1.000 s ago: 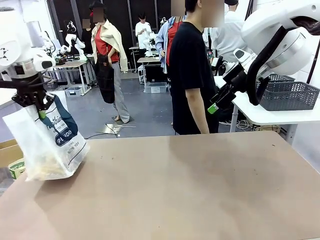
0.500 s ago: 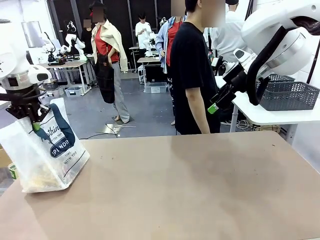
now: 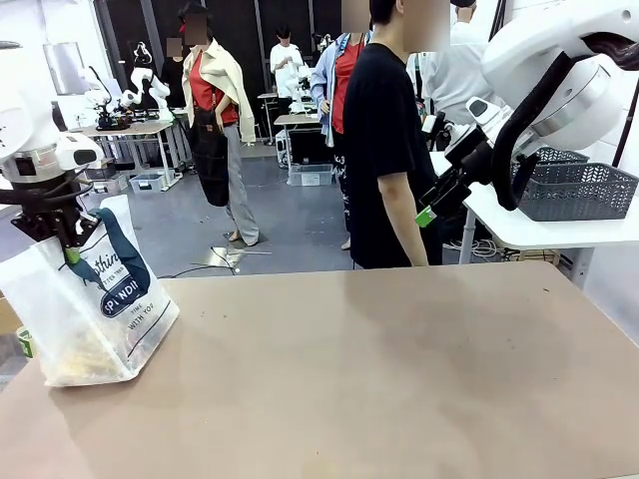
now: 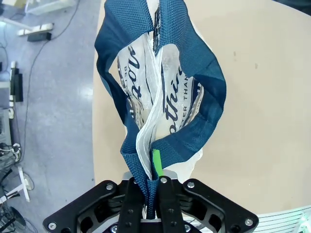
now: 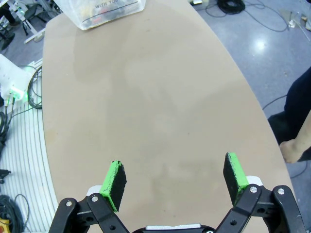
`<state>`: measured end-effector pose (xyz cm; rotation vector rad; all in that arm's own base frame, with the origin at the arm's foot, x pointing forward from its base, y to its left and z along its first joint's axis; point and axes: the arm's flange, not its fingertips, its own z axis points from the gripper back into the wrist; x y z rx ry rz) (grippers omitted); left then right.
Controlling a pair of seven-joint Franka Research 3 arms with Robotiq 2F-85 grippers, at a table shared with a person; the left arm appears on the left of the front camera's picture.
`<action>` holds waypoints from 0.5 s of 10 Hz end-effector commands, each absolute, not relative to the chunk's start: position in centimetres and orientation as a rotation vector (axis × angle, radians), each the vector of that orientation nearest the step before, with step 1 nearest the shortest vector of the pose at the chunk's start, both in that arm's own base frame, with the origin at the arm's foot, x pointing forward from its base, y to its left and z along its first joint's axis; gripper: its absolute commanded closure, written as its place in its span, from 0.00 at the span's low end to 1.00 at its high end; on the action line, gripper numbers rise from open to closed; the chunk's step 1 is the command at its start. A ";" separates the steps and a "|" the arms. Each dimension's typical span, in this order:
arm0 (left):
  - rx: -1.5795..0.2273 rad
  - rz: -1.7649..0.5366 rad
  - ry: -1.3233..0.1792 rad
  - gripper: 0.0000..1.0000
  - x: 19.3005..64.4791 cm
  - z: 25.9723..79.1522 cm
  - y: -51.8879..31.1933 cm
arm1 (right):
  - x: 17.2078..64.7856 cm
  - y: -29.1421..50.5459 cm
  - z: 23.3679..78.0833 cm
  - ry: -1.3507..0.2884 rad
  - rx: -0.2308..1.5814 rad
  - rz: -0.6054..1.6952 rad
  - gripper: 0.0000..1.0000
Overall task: Transfer purchased items from the store into the shopping bag.
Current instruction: Move the Reusable shopping bag to the right side of the table.
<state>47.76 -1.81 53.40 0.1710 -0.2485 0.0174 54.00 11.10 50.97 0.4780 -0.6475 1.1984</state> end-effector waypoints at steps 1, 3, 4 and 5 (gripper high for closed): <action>0.174 0.019 -0.253 1.00 48.0 53.6 -1.6 | 54.0 11.2 50.9 -0.645 0.468 1.197 0.00; 0.174 0.019 -0.253 1.00 48.0 53.6 -1.6 | 54.0 11.2 50.9 -0.645 0.468 1.197 0.00; 0.171 0.017 -0.248 0.80 47.8 53.4 -1.8 | 54.0 11.2 50.9 -0.645 0.468 1.197 0.00; 0.170 0.020 -0.248 0.60 47.8 53.7 -1.7 | 54.0 11.2 50.9 -0.645 0.468 1.197 0.00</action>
